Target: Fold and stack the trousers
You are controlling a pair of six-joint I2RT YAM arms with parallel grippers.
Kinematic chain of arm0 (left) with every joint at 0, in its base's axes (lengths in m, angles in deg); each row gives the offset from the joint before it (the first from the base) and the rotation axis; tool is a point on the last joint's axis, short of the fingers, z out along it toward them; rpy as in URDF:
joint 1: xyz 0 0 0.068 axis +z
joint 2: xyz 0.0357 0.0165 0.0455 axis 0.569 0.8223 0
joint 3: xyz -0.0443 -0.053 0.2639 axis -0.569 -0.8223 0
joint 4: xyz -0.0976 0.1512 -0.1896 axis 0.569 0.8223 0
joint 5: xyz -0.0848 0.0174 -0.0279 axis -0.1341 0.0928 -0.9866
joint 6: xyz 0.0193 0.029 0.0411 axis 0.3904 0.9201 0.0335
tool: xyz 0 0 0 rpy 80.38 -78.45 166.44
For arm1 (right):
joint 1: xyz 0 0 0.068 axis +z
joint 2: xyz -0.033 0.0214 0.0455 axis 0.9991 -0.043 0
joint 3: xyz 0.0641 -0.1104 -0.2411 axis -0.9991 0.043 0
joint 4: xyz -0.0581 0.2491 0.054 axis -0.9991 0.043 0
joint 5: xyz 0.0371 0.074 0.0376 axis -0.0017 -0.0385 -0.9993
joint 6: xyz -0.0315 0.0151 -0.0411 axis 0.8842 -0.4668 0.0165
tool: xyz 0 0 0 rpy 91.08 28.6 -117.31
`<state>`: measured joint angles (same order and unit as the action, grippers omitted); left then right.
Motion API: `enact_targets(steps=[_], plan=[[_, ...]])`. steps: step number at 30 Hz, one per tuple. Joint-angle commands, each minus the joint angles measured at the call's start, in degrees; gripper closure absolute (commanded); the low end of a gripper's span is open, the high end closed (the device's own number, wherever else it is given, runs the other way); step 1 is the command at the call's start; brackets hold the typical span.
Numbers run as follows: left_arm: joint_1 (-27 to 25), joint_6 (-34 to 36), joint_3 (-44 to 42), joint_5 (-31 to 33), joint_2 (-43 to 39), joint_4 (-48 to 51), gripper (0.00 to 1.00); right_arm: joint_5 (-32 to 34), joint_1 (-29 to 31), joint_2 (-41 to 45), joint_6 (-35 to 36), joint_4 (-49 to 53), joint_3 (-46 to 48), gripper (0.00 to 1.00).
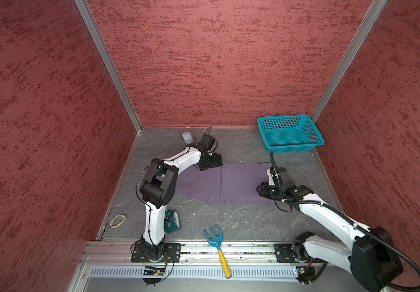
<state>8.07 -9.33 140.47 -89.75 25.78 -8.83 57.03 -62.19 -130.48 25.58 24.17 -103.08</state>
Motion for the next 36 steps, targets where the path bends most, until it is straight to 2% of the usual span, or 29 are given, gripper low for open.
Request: enact_targets(steps=[1,2,4,5,8,11,13,18,20,26,32,36], plan=[[0.08,-0.38,-3.76,0.23,-5.72,0.17,0.31,2.34,5.36,0.33,3.39,-1.68,-2.26,0.62],[0.07,-0.86,-5.67,-0.22,-7.09,-0.02,0.42,4.50,7.96,-0.19,4.03,-1.64,-3.14,0.62],[-0.01,-1.85,-9.54,-2.09,-9.70,-1.12,0.56,7.89,11.70,-2.58,5.05,-1.12,-4.85,0.62],[-0.39,-2.61,-11.64,-3.34,-10.97,-2.03,0.60,8.69,12.71,-4.10,5.27,-1.18,-5.59,0.62],[-3.50,-3.97,-16.30,-5.28,-14.47,-3.61,0.62,8.12,13.33,-6.54,5.04,-3.22,-6.11,0.63],[-8.77,-3.77,-19.93,-4.88,-18.45,-4.72,0.60,10.64,13.04,-6.13,4.59,-3.53,-6.46,0.62],[-12.15,-3.19,-21.37,-4.17,-19.76,-4.25,0.52,11.27,11.41,-5.48,3.57,-3.15,-6.34,0.60],[-18.78,-1.21,-22.24,0.17,-18.44,-1.41,0.39,9.69,1.74,-5.80,1.79,2.40,-5.59,0.58],[-19.78,-1.54,-22.23,-1.22,-16.81,-2.22,0.35,10.18,-1.52,-4.96,2.18,5.03,-5.13,0.55],[-22.49,-1.86,-19.75,-2.25,-12.88,-3.86,0.35,9.97,-11.83,-0.56,2.33,12.25,-3.55,0.47],[-21.88,-1.73,-19.45,-1.41,-12.28,-3.23,0.39,2.37,-19.59,0.39,4.76,10.14,-0.09,0.38],[-19.17,-2.71,-20.59,-2.19,-14.41,-3.41,0.39,-2.84,-20.86,-3.15,3.71,6.77,1.04,0.38]])
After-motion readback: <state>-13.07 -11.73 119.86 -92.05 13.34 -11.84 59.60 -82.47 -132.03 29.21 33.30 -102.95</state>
